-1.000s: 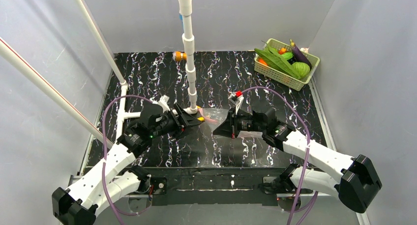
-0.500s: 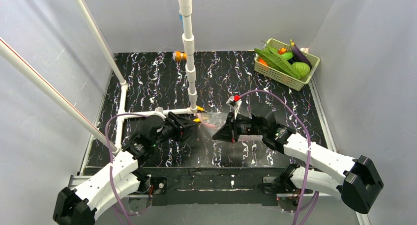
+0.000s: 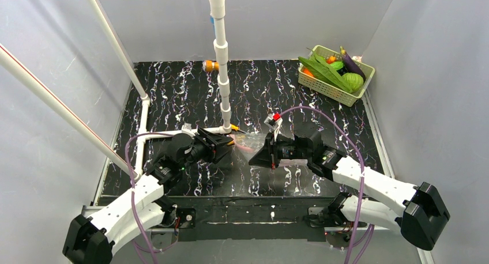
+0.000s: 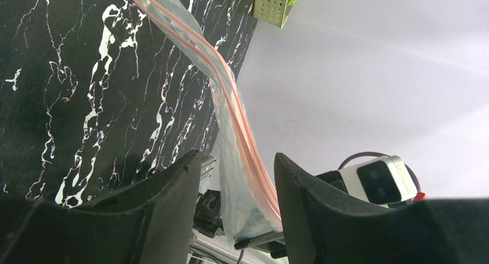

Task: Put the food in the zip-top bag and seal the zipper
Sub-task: Open the zipper of the food storage bag at the center of the board.

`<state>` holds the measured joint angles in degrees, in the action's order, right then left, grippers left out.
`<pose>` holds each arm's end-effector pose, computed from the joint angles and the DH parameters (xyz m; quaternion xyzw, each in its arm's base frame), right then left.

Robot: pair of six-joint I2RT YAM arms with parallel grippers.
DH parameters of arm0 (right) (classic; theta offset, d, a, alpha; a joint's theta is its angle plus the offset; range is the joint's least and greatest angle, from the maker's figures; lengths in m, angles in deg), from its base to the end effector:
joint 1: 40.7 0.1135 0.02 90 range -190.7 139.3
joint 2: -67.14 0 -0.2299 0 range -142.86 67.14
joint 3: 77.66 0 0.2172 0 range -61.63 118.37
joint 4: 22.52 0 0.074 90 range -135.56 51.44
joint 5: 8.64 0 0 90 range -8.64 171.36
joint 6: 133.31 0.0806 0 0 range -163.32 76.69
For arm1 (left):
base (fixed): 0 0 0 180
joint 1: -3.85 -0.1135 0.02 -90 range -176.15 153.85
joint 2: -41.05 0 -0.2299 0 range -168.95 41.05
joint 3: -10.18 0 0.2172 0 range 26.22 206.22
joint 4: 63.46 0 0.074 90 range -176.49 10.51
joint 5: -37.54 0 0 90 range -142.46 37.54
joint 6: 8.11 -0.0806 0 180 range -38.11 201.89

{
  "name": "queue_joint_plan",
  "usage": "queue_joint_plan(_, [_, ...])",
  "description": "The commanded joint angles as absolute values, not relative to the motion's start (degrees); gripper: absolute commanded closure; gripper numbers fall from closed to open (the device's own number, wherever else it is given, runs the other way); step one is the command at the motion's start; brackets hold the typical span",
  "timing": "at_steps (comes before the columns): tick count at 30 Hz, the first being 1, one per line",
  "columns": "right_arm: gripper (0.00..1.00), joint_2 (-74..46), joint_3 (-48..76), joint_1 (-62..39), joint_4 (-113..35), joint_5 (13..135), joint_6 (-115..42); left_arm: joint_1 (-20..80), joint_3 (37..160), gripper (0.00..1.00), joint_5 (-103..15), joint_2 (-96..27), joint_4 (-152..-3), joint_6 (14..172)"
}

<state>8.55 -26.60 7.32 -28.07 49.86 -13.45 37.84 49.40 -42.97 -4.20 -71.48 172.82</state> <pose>0.1389 0.2174 0.2489 -0.2856 0.7176 0.5416 0.3320 0.1775 -0.1357 0.2167 -0.3297 0.7148 -0.5739 0.2257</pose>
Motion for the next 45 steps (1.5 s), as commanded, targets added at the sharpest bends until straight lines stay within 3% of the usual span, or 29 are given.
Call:
queue_joint_plan(1, [0.99, 8.9, -25.1, 7.9, -26.3, 49.6, -14.3, 38.1, 49.8, 0.54, -42.6, -6.3, -68.5, 173.3])
queue_joint_plan(11, [0.99, 7.9, -24.4, 8.4, -26.6, 49.6, -14.6, 38.1, 49.8, 0.7, -42.6, -7.0, -67.0, 172.5])
queue_joint_plan(20, [0.97, 8.2, -23.0, 9.2, -32.9, 50.7, -16.4, 38.1, 49.9, 1.0, -41.1, -7.7, -65.1, 168.6])
queue_joint_plan(25, [0.7, 7.9, -18.5, 9.6, -44.4, 53.7, -19.1, 38.1, 53.9, 1.0, -43.7, -2.3, -77.1, 158.9])
queue_joint_plan(31, [0.41, 10.4, -13.0, 12.7, -54.8, 66.8, -21.2, 38.1, 62.7, 1.0, -44.8, -1.7, -91.3, 146.5])
queue_joint_plan(39, [0.25, 6.2, 1.0, 17.5, -63.4, 77.4, -18.7, 38.2, 67.3, 1.0, -42.5, -3.9, -95.9, 140.0])
queue_joint_plan(45, [0.16, 2.1, 1.9, 17.9, -61.2, 81.0, -11.6, 38.2, 66.6, 1.0, -41.9, -3.5, -95.5, 140.3])
